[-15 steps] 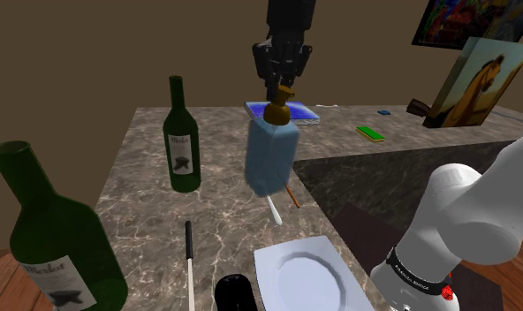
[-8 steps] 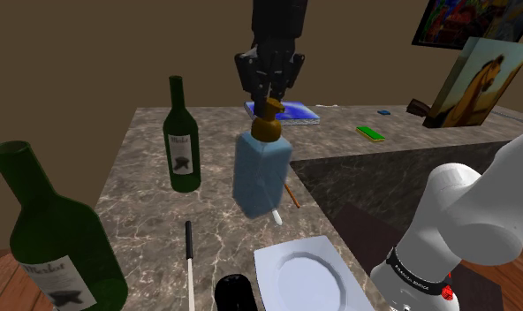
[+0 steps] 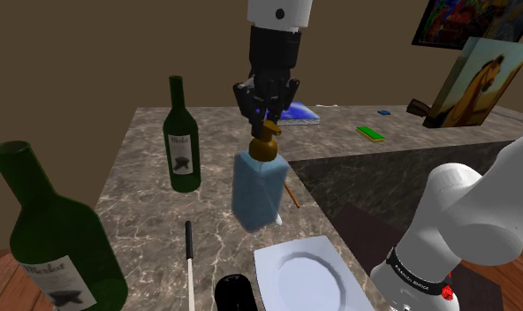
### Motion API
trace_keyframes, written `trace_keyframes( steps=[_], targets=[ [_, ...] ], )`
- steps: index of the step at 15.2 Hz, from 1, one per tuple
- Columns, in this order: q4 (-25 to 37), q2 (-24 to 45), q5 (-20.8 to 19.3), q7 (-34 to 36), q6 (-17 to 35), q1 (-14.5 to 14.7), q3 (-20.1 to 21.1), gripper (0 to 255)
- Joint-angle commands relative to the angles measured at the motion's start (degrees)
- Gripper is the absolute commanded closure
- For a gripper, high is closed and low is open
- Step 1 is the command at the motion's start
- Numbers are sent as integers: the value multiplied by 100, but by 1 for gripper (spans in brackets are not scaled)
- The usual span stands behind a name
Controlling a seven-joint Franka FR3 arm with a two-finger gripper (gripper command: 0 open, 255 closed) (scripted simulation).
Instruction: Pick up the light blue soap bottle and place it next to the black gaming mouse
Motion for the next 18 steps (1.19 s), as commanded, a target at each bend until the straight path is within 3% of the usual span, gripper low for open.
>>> trace_keyframes(
  steps=[1, 8, 15, 16, 18],
  targets=[
    [-174, -25, 11, 0, 156, 8, 10, 255],
    [-732, -76, 44, -11, 665, 29, 42, 255],
    [-732, -76, 44, -11, 665, 29, 42, 255],
    [-732, -76, 44, -11, 665, 29, 42, 0],
    [-732, -76, 44, -11, 665, 29, 42, 0]
  ],
)
